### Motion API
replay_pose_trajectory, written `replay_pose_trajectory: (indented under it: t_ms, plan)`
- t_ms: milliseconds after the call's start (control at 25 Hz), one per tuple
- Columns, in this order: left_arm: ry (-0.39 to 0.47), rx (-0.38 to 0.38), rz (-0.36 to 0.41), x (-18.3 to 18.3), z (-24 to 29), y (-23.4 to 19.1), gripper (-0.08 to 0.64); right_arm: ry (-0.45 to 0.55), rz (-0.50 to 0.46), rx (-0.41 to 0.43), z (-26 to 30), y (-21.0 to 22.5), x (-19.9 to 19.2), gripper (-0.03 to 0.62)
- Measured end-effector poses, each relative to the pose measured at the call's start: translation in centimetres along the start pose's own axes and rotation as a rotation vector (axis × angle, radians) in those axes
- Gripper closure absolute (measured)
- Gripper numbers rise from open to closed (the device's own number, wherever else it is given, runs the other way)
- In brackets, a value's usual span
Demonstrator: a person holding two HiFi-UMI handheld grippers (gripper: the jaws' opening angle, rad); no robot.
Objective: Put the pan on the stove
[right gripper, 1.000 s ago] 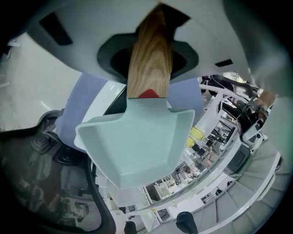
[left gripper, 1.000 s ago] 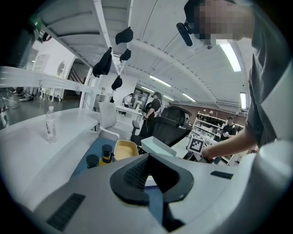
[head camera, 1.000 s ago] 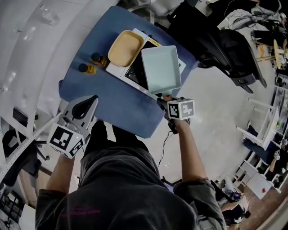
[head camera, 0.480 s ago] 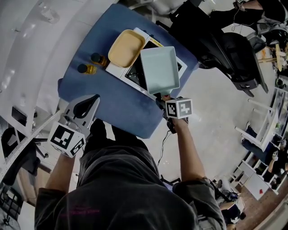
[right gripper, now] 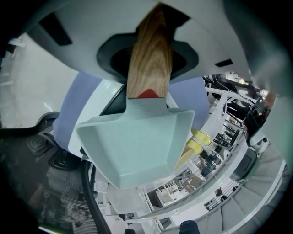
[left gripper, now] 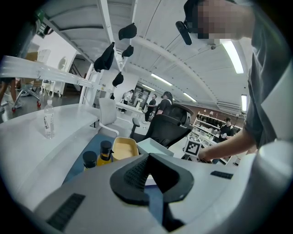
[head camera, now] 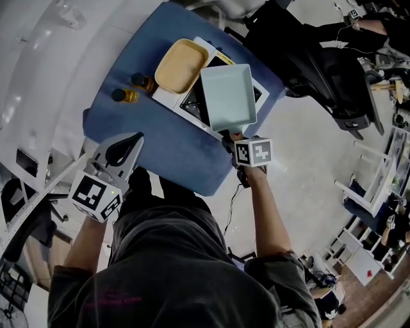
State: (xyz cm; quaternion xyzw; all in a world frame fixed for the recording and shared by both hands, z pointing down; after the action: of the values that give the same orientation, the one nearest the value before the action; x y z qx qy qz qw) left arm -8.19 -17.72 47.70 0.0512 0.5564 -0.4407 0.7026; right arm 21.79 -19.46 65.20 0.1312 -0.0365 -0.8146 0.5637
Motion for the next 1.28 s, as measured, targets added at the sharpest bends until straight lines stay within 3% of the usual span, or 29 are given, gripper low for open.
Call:
replay_pose_trajectory:
  t_ms: [680, 1000, 1280]
  plan:
    - [-0.012, -0.02, 0.003, -0.6, -0.1, 0.5, 0.558, 0.007, 0.021, -0.006, -0.2, -0.3, 0.4, 0.451]
    - [-0.02, -0.034, 0.015, -0.6, -0.4, 0.9, 0.558, 0.032, 0.027, 0.014, -0.7, -0.7, -0.6, 0.382]
    - [-0.031, -0.062, 0.047, -0.2, -0.6, 2.0, 0.558, 0.091, 0.061, 0.043, -2.3, -0.6, -2.0, 0.365]
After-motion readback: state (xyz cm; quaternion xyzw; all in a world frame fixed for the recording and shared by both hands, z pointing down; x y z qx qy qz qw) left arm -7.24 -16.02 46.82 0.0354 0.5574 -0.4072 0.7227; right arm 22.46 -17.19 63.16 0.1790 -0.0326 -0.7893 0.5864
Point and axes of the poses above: the fingertips, and each gripper's own axes: z forward along the fingers, y to its right, x out of its top, the point moved 4 cm from there along -z, backward along the fingers, and after that the axes turned 8 degrees about -x, right-handed, at the moved point
